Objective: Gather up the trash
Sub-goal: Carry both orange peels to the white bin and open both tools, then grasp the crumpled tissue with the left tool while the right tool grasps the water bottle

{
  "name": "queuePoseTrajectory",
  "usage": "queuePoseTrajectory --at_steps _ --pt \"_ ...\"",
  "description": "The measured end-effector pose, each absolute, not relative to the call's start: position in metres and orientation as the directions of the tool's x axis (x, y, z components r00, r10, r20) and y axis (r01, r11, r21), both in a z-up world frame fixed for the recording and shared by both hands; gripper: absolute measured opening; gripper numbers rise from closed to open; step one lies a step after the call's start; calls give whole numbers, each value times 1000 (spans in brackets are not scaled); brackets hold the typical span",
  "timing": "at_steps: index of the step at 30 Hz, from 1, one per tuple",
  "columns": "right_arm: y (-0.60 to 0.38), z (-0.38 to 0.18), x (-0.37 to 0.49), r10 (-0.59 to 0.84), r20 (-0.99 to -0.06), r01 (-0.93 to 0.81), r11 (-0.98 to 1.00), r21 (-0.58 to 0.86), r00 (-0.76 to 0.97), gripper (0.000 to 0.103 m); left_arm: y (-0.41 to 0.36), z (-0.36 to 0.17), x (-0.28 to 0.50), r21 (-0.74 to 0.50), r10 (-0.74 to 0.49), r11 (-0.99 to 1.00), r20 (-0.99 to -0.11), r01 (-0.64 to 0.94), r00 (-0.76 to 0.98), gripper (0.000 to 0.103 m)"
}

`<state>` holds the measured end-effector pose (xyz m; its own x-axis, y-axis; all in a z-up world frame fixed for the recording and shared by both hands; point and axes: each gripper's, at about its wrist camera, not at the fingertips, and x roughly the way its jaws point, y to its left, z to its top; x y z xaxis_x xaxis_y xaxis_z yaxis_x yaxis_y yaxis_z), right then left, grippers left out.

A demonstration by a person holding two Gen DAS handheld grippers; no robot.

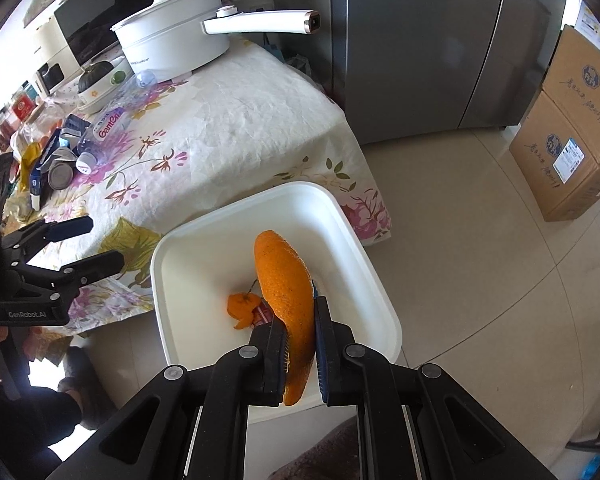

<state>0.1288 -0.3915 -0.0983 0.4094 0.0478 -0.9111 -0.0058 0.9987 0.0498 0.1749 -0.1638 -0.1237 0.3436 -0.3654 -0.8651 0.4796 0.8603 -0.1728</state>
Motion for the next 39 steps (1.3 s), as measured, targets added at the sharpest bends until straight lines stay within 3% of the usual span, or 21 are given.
queuePoseTrajectory --at_steps 1,3,4,5,22,39 --pt "-391 -99 129 42 -914 1 999 47 404 15 -161 -123 175 -171 -362 863 -865 476 346 100" --pt "-390 -100 131 48 -922 13 998 58 385 29 -156 -122 176 -165 -355 868 -866 469 352 101" --pt "-390 -100 132 50 -923 23 998 64 382 54 -153 -122 176 -163 -351 870 -867 465 354 101" --pt "-390 -99 131 49 -919 32 997 66 392 71 -151 -121 177 -161 -348 873 -868 461 355 101" --pt "-360 -85 142 64 -905 -2 998 70 420 80 -103 -107 177 -135 -301 909 -866 393 400 102" --pt "-280 -70 171 121 -888 -96 992 88 444 83 17 -87 183 -120 -192 978 -844 173 500 102"
